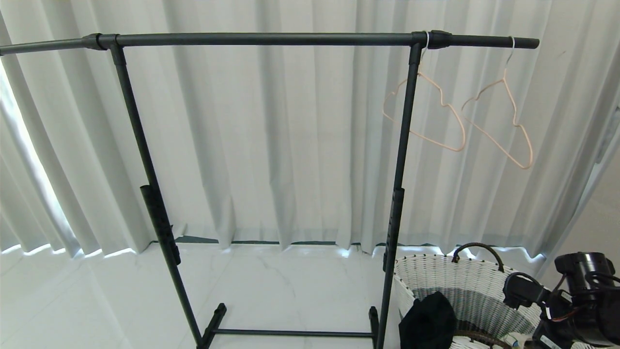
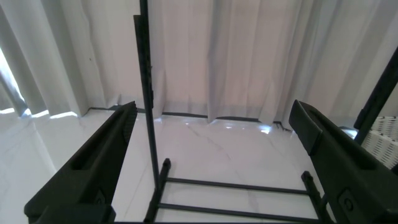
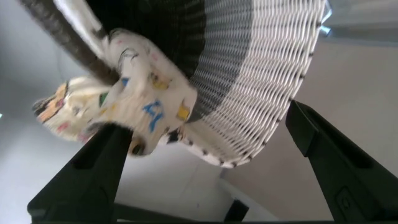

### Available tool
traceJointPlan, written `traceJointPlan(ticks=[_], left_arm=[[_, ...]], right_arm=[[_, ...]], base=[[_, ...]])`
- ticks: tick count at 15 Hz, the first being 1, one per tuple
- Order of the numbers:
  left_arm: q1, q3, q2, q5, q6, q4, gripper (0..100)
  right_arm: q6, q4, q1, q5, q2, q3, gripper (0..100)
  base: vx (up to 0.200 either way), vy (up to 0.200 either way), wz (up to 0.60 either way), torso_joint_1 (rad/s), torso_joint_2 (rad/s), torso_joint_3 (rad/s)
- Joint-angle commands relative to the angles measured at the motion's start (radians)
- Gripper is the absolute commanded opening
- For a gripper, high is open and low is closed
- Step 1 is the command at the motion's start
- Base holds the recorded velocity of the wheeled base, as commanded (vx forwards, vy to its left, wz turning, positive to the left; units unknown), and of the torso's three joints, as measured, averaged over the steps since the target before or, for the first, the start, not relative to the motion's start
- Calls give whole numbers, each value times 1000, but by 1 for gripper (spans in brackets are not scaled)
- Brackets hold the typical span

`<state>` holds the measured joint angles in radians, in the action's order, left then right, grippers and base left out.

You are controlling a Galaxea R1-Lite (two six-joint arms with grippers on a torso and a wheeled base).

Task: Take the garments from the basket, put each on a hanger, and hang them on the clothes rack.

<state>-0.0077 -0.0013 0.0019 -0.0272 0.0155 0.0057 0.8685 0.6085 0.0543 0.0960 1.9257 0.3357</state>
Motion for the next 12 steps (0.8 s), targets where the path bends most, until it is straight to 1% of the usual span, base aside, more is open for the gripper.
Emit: traceJointPlan(ticks=[1,3,5,7,10,12], left_arm=[[0,0,0,0,0,0,100],[0,0,0,0,0,0,100],[0,1,0,0,0,0,100],[0,0,0,0,0,0,100],[0,0,0,0,0,0,100],[0,0,0,0,0,0,100]], right_arm=[[18,10,16,-1,30,5,100],[52,10,36,-12,35,5,100],[56,11,39,-39,38,5,100],[83,13,39,-41,44,6,100],[139,119,42,-56,87,0,100],[164,148,42,-62,101,-1,100]], base=[[0,0,0,0,0,0],[0,0,0,0,0,0],[0,0,0,0,0,0],[0,0,0,0,0,0],[0,0,0,0,0,0],[0,0,0,0,0,0]])
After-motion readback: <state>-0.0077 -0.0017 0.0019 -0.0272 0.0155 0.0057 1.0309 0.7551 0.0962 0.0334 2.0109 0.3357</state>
